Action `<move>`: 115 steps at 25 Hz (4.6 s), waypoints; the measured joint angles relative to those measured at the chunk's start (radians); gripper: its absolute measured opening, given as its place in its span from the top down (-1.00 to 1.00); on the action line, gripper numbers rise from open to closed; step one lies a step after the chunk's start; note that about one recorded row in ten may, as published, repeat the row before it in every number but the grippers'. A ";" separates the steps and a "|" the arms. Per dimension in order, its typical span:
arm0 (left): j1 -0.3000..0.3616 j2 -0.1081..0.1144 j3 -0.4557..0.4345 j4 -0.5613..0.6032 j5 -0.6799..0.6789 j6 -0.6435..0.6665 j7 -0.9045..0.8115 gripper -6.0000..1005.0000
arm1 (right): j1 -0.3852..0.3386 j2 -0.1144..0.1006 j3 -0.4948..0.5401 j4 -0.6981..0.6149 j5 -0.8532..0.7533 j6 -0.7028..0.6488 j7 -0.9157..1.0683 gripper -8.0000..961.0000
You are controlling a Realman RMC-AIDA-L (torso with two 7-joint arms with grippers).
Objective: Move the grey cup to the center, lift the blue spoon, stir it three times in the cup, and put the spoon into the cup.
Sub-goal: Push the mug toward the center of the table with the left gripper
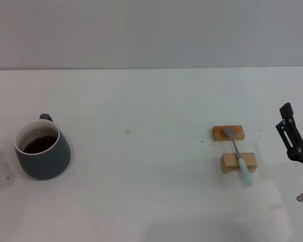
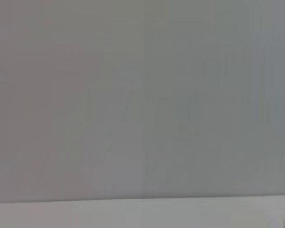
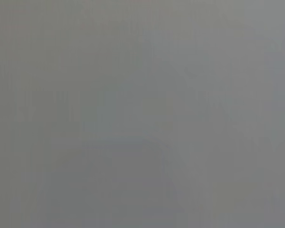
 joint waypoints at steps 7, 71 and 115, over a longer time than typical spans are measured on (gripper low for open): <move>-0.017 -0.004 0.054 -0.012 0.000 -0.022 0.052 0.99 | -0.001 -0.001 0.000 -0.002 0.000 -0.001 0.000 -0.72; -0.099 -0.008 0.210 -0.108 -0.002 -0.130 0.130 0.97 | 0.005 -0.001 0.000 -0.008 0.004 -0.020 0.000 -0.72; -0.118 -0.007 0.255 -0.147 -0.009 -0.136 0.165 0.96 | 0.002 -0.003 0.000 -0.023 0.000 -0.032 0.000 -0.72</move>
